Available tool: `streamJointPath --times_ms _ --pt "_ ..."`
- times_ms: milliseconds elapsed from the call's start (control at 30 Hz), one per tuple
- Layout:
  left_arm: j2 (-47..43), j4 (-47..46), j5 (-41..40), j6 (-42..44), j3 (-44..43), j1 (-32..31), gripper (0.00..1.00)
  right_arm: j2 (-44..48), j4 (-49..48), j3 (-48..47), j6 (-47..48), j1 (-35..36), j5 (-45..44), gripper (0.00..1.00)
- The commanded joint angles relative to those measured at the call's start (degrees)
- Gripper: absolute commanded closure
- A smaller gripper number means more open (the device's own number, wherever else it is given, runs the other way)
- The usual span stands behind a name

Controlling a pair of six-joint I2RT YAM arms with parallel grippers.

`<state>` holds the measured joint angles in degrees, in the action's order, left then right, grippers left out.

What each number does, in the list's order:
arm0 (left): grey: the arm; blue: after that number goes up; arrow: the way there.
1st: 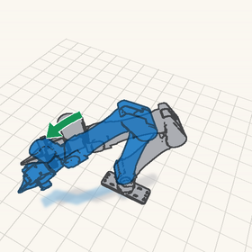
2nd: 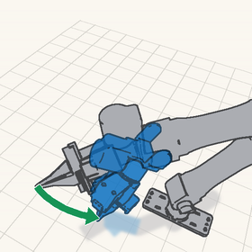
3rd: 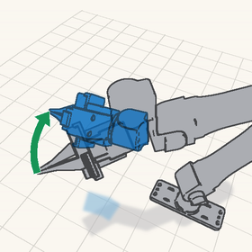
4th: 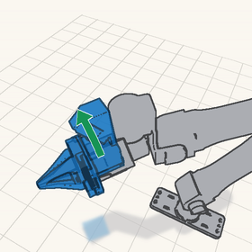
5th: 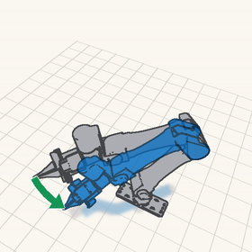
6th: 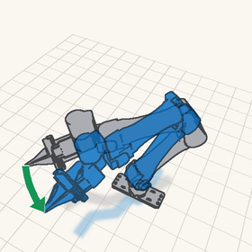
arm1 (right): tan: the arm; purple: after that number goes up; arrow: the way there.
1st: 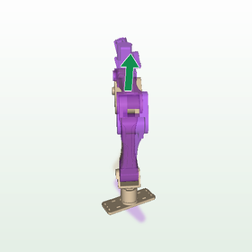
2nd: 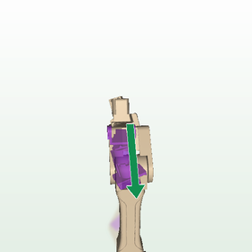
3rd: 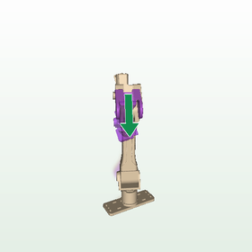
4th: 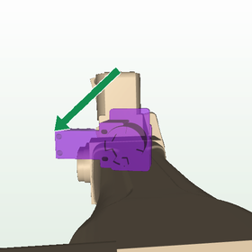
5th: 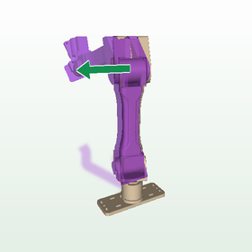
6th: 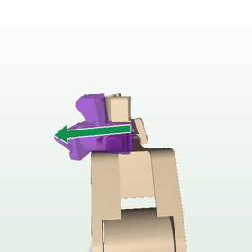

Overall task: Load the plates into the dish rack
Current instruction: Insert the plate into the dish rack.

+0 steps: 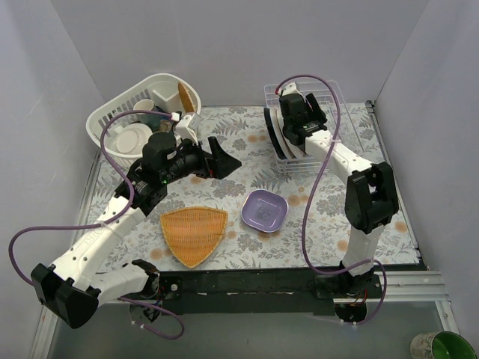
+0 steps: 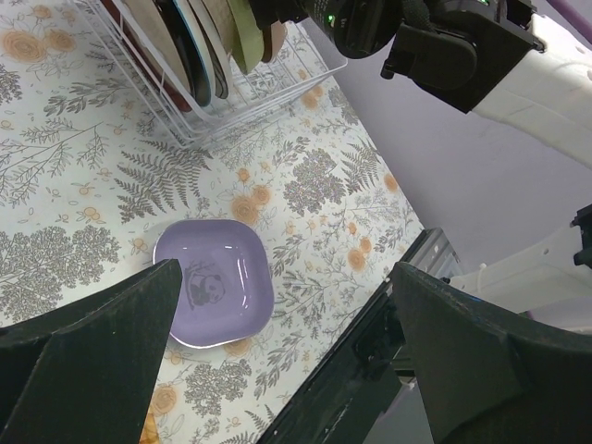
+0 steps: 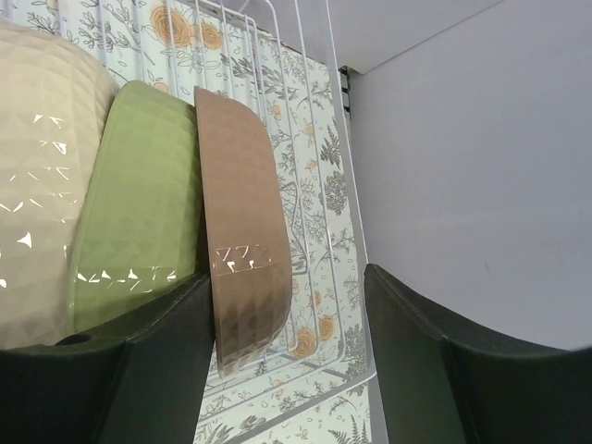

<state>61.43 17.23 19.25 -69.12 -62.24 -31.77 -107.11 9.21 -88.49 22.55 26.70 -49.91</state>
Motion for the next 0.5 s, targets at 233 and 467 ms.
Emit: streamJointPath --times_ms 233,467 --pt "-1.75 -2.29 0.97 -1.01 1.51 0.13 0.02 6.91 1.68 -3.88 -4.08 0.20 3.94 0.30" --pt "-2.01 -2.56 0.97 -1.28 2.03 0.04 0.02 9.46 3.27 -3.71 -7.34 0.28 7.81 0.29"
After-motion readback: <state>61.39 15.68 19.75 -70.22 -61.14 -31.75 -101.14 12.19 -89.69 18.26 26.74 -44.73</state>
